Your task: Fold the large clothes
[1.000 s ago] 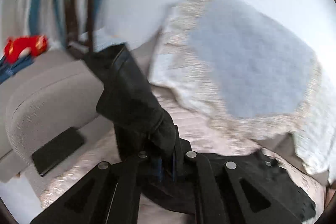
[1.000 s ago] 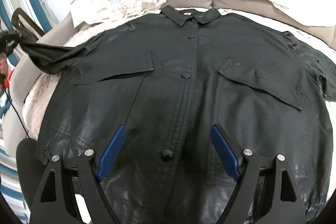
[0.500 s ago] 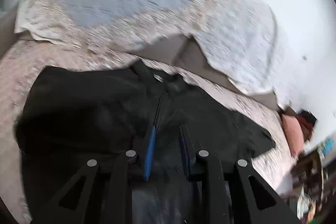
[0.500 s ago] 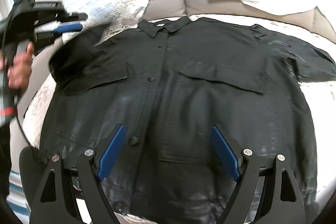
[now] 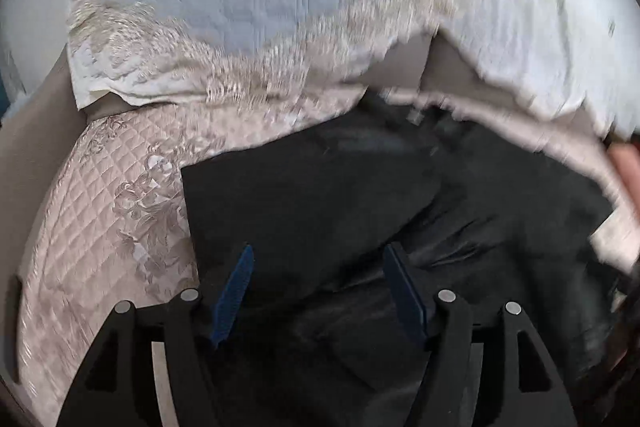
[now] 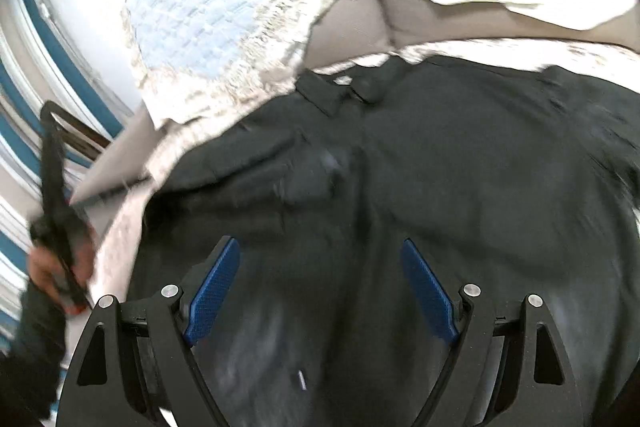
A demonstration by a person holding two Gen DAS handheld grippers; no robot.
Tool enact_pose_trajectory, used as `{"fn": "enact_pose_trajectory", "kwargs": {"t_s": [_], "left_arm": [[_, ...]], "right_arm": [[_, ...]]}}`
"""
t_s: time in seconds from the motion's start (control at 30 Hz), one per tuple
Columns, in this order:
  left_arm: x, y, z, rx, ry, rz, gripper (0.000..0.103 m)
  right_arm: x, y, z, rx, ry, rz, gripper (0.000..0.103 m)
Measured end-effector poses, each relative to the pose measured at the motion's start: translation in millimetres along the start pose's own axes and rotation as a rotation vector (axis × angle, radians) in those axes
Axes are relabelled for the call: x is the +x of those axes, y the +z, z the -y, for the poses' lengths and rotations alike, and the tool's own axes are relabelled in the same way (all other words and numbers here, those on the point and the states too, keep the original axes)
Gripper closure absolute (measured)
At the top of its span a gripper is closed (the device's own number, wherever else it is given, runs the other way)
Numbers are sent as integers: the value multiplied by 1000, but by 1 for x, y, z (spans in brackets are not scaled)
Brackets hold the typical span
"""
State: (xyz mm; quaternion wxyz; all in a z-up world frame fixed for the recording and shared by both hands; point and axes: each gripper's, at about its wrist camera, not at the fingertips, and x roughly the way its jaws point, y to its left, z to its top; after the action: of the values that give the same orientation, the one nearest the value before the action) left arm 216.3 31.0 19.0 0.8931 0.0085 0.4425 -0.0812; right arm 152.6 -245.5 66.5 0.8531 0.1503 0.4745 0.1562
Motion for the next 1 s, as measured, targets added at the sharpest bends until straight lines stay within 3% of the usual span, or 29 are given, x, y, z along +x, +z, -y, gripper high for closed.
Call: {"fn": "enact_pose_trajectory", "kwargs": {"t_s": [0.17, 0.27, 0.3, 0.33, 0.37, 0.4, 0.57, 0.6, 0.63, 0.7, 0.8, 0.87, 0.93, 1.0], "left_arm": [[34, 10, 25, 154, -8, -30, 34], [59, 16, 37, 246, 46, -50, 36], [66, 17, 39, 270, 63, -58, 55], [75, 18, 39, 278, 81, -74, 87], [81, 20, 35, 257, 77, -98, 96], [80, 24, 29, 223, 56, -96, 100], [16, 45, -10, 42, -104, 114, 102], [2, 45, -14, 22, -139, 149, 102], [-12, 43, -18, 11, -167, 181, 102], [-28, 35, -19, 30, -193, 209, 102], [-20, 24, -16, 42, -230, 156, 102], [-1, 7, -9, 40, -310, 68, 102], [20, -17, 7, 89, -324, -30, 102], [28, -39, 20, 126, -348, -94, 102]], "right_arm": [[88, 45, 20, 44, 5, -150, 20], [130, 50, 31, 115, 29, -264, 20], [134, 53, 30, 108, 17, -263, 23], [133, 56, 26, 77, -8, -251, 53], [131, 61, 22, 37, -60, -246, 76], [129, 66, 20, 18, -57, -237, 95], [98, 95, -2, -165, -3, -75, 96], [76, 99, -9, -230, 48, 71, 98], [60, 103, -13, -249, 63, 149, 98], [39, 110, -18, -242, 90, 212, 97], [44, 105, -11, -232, 33, 144, 82], [58, 93, 6, -199, -35, 42, 81], [67, 75, 23, -159, -100, -56, 81], [63, 54, 42, -122, -105, -117, 81]]}}
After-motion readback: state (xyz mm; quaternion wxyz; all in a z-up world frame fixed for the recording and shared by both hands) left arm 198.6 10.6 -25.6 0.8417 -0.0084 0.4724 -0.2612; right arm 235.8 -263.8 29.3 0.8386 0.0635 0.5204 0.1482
